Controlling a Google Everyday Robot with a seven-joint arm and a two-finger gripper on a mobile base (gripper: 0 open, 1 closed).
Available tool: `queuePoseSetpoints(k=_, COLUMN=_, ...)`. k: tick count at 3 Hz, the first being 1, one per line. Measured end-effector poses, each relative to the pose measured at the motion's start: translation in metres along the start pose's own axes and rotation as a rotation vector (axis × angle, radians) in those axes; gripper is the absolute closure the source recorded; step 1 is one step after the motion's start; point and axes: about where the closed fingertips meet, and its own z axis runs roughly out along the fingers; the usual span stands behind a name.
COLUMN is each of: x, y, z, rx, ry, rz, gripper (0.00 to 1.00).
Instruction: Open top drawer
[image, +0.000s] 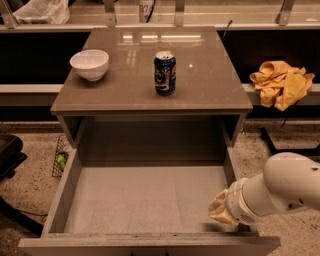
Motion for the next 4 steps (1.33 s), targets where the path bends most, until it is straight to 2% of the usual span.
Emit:
queuePoseSetpoints(k=2, x=-0.0014, y=0.0004, z=-0.0008, rx=0.002, ry=0.001, rz=-0.004, gripper=0.15)
queuePoseSetpoints(k=3, x=-0.0021, y=0.0006, z=-0.0013, rx=0.002, ry=0.001, rz=-0.007, gripper=0.00)
queuePoseSetpoints(k=4, x=-0.0021, y=0.0006, z=-0.0013, rx=0.002, ry=0.001, rz=-0.007, gripper=0.00)
